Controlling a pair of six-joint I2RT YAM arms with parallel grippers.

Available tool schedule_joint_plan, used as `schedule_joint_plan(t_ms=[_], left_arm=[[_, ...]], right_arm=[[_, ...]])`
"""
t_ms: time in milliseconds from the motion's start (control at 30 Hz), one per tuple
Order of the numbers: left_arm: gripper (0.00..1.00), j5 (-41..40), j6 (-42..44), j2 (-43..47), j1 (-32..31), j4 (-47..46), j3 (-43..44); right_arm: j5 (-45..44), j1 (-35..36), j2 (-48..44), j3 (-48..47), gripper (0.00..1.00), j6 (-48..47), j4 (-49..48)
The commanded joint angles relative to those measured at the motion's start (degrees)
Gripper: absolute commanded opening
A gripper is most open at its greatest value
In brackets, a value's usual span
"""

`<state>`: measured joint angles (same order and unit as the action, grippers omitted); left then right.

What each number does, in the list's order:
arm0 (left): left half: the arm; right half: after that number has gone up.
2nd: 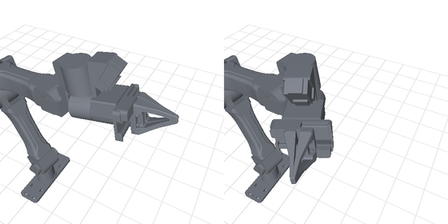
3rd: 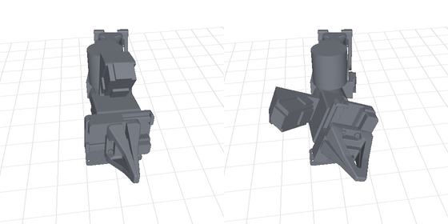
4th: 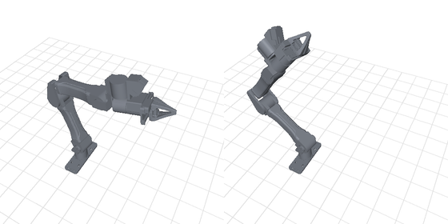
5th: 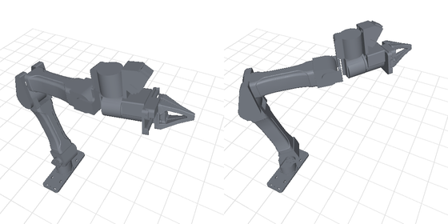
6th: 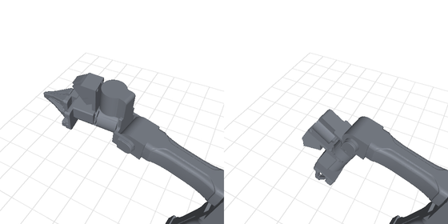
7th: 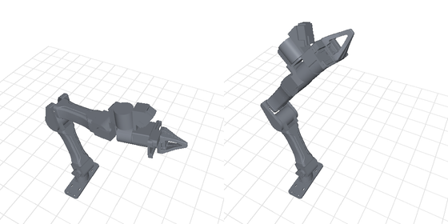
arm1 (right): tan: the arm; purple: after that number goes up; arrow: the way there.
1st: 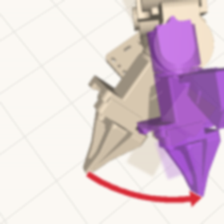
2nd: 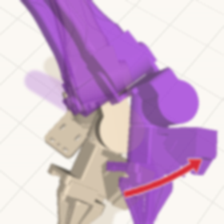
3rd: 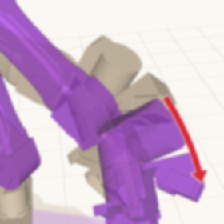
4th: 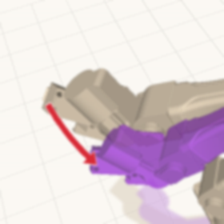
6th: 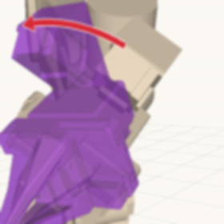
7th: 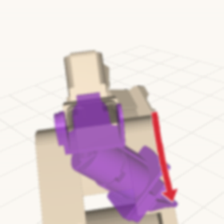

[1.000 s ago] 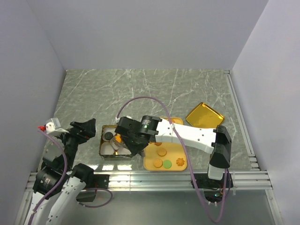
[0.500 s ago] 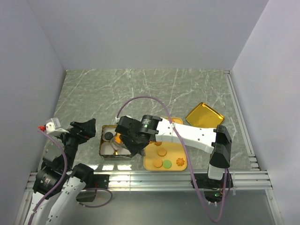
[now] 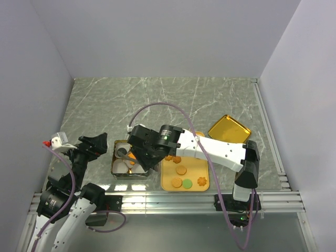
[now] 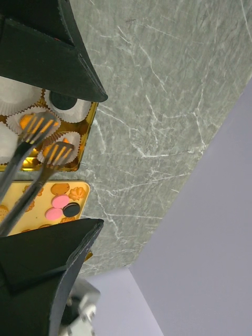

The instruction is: Pack the cookies

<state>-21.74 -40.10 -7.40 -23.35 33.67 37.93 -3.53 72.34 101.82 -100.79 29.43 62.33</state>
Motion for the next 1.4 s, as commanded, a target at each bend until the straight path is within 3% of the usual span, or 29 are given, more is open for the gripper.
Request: schedule_joint_plan(t_ms=[0, 200, 467, 600, 1000, 1367], left_arm=[[0.99, 0.56, 0.46, -0.86, -0.20, -1.59, 1.27], [0.99, 0.99, 0.63, -1.39, -0.20, -1.77, 1.18], [1.00, 1.61, 0.72, -1.74, -0.38, -1.85, 1.18], [0.99, 2.14, 0.98, -1.92, -0.38, -2.03, 1.18], [0.99, 2.93, 1.25, -2.45, -0.46, -2.12, 1.27], [1.00, 2.93, 0.99, -2.18, -0.81, -1.94, 1.18]], right_arm=[[-3.32, -0.44, -3.90, -5.02, 0.54, 0.89, 1.48], [-5.52, -3.69, -12.86, 3.46, 0.52, 2.91, 2.19], [-4.91, -18.87, -31.74, 23.34, 0.48, 4.06, 1.83], [-5.78, -23.81, -36.60, 30.37, 0.47, 3.70, 2.98], [-4.74, -26.28, -42.32, 40.84, 0.46, 8.10, 6.58], [-4.38, -26.37, -44.25, 42.43, 0.47, 8.98, 8.51]])
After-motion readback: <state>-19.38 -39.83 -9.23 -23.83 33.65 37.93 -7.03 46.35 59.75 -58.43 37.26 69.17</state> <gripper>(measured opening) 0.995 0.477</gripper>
